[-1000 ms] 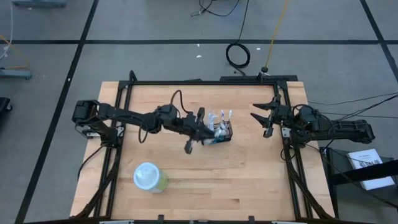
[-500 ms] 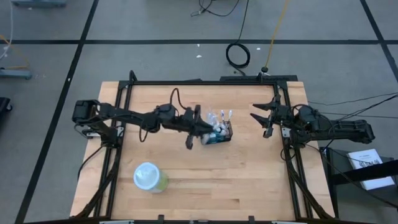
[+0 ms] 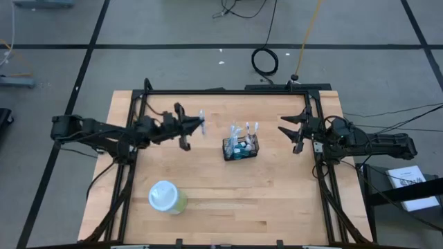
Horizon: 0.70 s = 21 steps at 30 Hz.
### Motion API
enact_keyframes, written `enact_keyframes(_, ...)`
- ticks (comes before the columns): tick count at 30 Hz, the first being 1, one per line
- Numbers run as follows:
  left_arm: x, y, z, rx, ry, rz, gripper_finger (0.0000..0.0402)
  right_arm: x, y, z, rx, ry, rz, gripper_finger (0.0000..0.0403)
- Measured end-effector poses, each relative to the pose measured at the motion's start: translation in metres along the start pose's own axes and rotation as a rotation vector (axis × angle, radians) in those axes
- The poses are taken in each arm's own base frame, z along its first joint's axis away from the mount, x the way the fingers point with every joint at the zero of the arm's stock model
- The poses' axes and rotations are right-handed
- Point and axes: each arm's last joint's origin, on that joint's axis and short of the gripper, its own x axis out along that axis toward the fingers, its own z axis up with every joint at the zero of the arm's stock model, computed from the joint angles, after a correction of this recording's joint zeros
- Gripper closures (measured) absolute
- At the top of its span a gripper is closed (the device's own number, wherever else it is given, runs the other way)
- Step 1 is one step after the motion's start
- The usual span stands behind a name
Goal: Pick & Place toothbrushing station
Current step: Put the blue toothbrush into the black mesh organizer
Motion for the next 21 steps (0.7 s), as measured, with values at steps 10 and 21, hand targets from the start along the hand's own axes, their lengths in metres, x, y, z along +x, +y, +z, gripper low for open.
enact_keyframes(10, -0.002, -0.004, -0.038, 0.020, -0.057, -0.027, 0.0389, 0.000, 0.000, 0.001, 0.003, -0.008, -0.004, 0.0220)
enact_keyframes(21, 0.050, -0.023, -0.070, -0.033, -0.099, -0.159, 0.0387, 0.000, 0.000, 0.002, 0.005, -0.016, -0.004, 0.0220)
